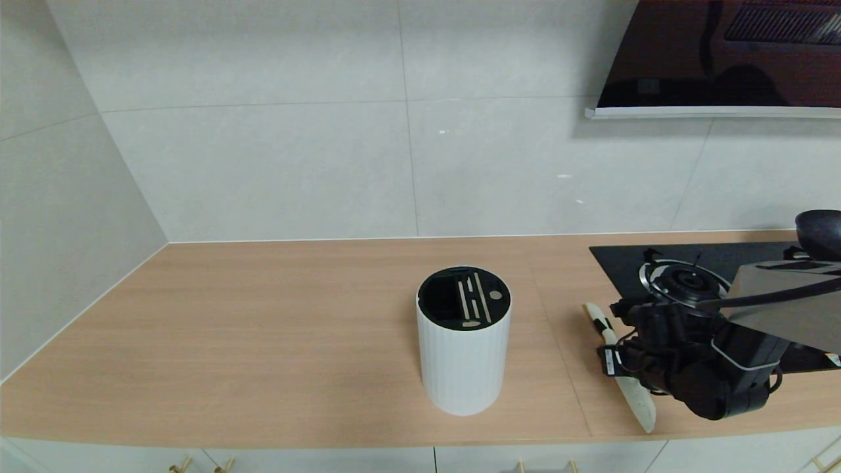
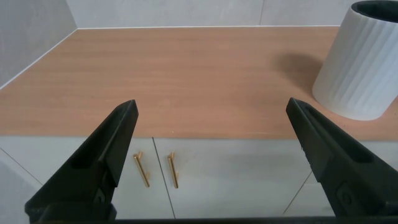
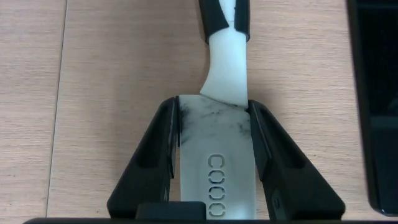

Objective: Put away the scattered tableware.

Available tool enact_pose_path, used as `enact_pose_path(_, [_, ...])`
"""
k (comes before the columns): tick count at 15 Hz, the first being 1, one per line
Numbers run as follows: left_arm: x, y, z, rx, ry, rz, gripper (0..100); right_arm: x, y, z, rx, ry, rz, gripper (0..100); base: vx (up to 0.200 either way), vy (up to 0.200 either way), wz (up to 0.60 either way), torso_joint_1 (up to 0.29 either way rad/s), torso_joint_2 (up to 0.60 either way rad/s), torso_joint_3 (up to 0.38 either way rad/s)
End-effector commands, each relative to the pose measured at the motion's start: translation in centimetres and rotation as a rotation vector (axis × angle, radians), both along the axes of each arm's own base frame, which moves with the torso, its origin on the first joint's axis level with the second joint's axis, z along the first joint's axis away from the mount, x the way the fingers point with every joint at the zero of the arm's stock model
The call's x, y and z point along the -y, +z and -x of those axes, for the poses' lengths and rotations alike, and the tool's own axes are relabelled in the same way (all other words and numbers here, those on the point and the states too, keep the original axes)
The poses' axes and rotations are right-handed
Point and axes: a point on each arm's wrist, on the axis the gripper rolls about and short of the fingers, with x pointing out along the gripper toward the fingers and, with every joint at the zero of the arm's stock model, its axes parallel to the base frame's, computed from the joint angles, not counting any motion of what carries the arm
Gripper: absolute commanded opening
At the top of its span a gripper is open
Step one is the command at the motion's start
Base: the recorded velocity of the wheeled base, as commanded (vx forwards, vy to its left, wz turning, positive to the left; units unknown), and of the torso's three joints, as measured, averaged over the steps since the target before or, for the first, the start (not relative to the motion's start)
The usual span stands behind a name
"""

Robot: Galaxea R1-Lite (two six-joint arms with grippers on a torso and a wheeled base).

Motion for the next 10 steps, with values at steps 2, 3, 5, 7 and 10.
enact_pose_path(2, [0.0, 0.0, 0.0, -0.002, 0.0, 0.0, 100, 0.0, 2.1, 0.1, 0.055, -0.004, -0.008, 0, 0.0, 0.0, 0.0, 0.0, 0.0, 0.0])
enact_pose_path(3, [0.0, 0.0, 0.0, -0.002, 0.0, 0.0, 100, 0.1, 5.0, 1.0, 0.115, -0.002, -0.019, 0, 0.0, 0.0, 0.0, 0.0, 0.0, 0.0])
enact_pose_path(5, [0.0, 0.0, 0.0, 0.0, 0.0, 0.003, 100, -0.2, 8.2, 2.0, 0.195, 0.008, -0.04, 0, 0.0, 0.0, 0.0, 0.0, 0.0, 0.0])
enact_pose_path(7, [0.0, 0.0, 0.0, 0.0, 0.0, 0.006, 100, -1.0, 11.3, 3.6, 0.271, 0.041, -0.061, 0, 0.0, 0.0, 0.0, 0.0, 0.0, 0.0])
enact_pose_path(10, [0.0, 0.0, 0.0, 0.001, -0.001, -0.003, 100, -1.7, 14.2, 5.8, 0.345, 0.081, -0.083, 0, 0.0, 0.0, 0.0, 0.0, 0.0, 0.0])
